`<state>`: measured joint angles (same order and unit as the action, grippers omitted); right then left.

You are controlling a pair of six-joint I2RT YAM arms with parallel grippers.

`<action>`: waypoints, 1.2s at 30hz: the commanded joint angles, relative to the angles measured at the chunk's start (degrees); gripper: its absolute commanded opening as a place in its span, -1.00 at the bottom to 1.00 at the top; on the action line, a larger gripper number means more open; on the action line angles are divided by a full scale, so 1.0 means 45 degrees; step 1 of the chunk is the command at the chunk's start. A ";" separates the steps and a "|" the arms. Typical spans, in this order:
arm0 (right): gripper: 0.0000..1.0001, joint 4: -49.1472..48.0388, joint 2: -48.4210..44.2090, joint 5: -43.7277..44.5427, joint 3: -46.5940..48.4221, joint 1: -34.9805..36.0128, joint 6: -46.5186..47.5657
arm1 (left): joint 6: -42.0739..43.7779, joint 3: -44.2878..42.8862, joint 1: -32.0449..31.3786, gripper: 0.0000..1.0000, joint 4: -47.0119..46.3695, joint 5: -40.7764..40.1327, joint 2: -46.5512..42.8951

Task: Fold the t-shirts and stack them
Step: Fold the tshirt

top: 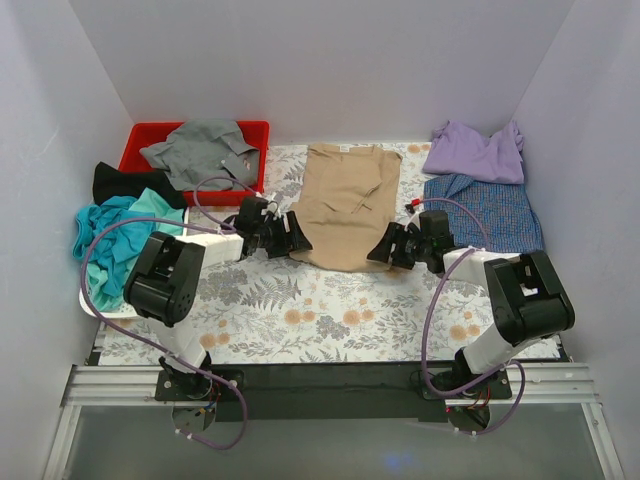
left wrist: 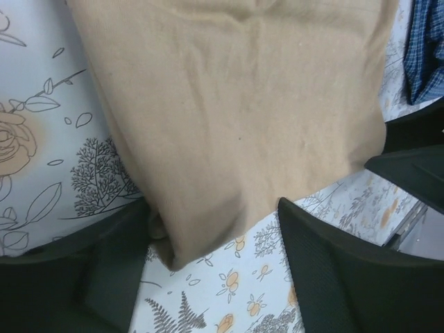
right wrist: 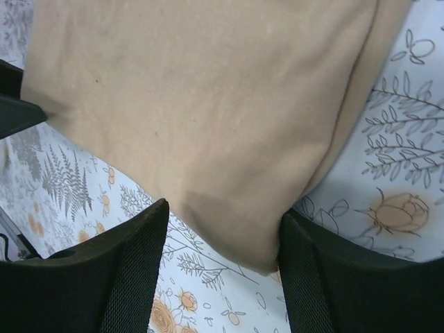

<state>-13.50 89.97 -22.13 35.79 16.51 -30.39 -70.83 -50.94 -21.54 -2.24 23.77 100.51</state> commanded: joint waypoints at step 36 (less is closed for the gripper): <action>-0.97 0.8230 -0.7862 0.0835 -0.2758 0.0549 0.0173 | 0.0195 0.2119 -0.3103 -1.00 0.8524 0.1925 -0.4481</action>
<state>14.66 59.00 -20.69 24.03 18.85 -29.50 -68.64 -42.94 -33.12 29.19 31.03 85.14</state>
